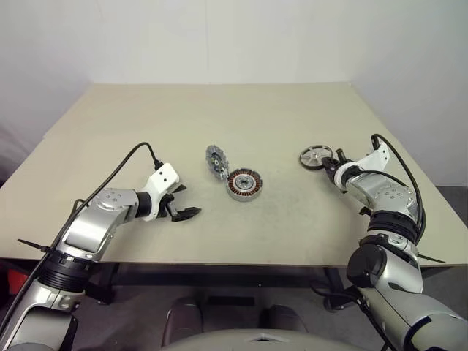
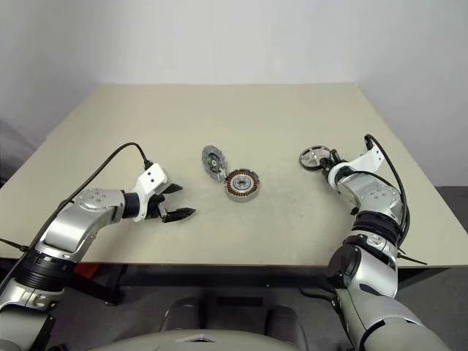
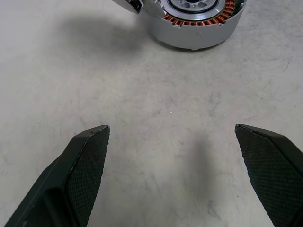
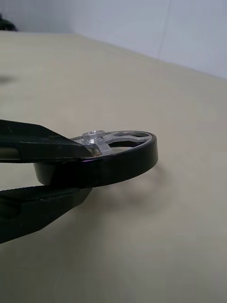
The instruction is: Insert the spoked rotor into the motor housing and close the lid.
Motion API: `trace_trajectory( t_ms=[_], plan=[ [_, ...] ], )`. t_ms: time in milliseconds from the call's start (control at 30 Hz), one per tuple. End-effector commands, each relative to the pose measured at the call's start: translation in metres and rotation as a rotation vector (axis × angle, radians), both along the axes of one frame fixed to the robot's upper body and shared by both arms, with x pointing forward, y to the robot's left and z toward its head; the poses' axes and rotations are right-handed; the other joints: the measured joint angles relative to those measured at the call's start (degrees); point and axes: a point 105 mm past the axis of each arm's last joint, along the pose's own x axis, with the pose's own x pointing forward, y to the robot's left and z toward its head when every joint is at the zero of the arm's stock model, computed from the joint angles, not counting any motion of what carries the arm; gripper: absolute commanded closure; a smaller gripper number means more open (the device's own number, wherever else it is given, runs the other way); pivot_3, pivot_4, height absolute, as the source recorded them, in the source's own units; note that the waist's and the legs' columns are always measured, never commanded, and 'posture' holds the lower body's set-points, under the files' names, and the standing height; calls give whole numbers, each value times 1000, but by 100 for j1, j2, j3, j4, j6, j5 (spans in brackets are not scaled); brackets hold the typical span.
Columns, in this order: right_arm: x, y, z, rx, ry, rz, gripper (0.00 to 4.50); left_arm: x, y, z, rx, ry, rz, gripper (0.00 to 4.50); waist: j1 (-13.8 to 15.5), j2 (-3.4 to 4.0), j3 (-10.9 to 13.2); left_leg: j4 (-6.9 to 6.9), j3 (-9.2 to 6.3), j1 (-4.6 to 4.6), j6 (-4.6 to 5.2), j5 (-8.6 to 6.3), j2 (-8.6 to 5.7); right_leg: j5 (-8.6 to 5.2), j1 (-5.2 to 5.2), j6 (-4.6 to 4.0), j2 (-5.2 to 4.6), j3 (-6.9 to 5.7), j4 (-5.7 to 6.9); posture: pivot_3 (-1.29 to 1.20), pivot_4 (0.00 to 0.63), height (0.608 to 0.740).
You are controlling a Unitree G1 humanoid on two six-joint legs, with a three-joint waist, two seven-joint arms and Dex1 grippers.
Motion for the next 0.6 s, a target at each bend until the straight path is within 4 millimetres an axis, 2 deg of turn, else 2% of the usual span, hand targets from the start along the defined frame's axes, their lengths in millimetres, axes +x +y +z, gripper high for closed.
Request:
trace_trajectory(
  t_ms=[33, 133, 200, 400, 600],
  plan=[
    [7, 18, 45, 153, -170, 75, 4173, 6, 2, 16, -1, -64, -1, 0, -3, 0, 0, -1, 0, 0, 0, 0, 0, 0, 0, 0, 0, 0, 0, 0, 0, 740],
    [3, 39, 62, 245, -232, 183, 4173, 5, 2, 15, -1, -61, -4, 0, 0, 2, 0, -1, 0, 0, 0, 0, 0, 0, -2, 0, 0, 0, 0, 0, 0, 740],
    [-3, 54, 66, 254, -237, 256, 4173, 6, 2, 15, -1, -60, -6, 0, 2, 2, 0, -3, 0, 0, 0, 0, 0, 0, -2, 0, 0, 0, 0, 0, 0, 740],
    [-24, 108, 62, 250, -178, 465, 4173, 6, 0, 14, -2, -59, -12, 0, 8, 2, 0, -10, 0, 1, -11, 7, 3, 0, -4, 0, 2, -1, 0, 0, 0, 740],
    [-39, 145, 45, 250, -96, 577, 4173, 7, 0, 13, -1, -58, -10, 0, 16, 2, 0, -14, -1, -1, -20, 11, -1, -1, -8, 3, 0, 1, -1, 0, 0, 740]
  ],
)
